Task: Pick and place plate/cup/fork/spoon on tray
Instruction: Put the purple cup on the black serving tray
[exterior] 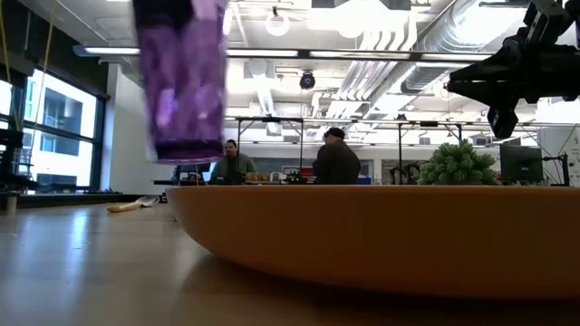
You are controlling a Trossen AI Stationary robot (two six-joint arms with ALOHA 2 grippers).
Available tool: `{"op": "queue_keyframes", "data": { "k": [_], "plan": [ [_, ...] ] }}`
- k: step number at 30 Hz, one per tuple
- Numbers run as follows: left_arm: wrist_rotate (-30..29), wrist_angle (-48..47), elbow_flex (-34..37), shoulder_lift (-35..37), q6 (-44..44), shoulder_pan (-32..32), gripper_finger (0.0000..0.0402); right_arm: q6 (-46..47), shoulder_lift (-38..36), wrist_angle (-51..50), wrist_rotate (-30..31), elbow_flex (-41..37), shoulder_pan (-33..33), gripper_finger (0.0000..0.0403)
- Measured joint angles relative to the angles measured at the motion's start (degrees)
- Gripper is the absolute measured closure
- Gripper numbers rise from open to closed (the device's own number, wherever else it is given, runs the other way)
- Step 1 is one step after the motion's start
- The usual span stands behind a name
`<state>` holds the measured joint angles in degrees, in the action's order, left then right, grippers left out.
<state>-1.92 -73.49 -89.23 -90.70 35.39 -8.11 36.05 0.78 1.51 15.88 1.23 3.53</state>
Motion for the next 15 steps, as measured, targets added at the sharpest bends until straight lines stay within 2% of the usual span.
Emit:
{"op": "queue_keyframes", "data": {
  "k": [15],
  "plan": [
    [-3.08,1.97,-0.66,0.0,-16.19,27.65,0.0397,0.75,0.0,0.03,1.48,0.0,-0.02,0.0327]
  ]
}}
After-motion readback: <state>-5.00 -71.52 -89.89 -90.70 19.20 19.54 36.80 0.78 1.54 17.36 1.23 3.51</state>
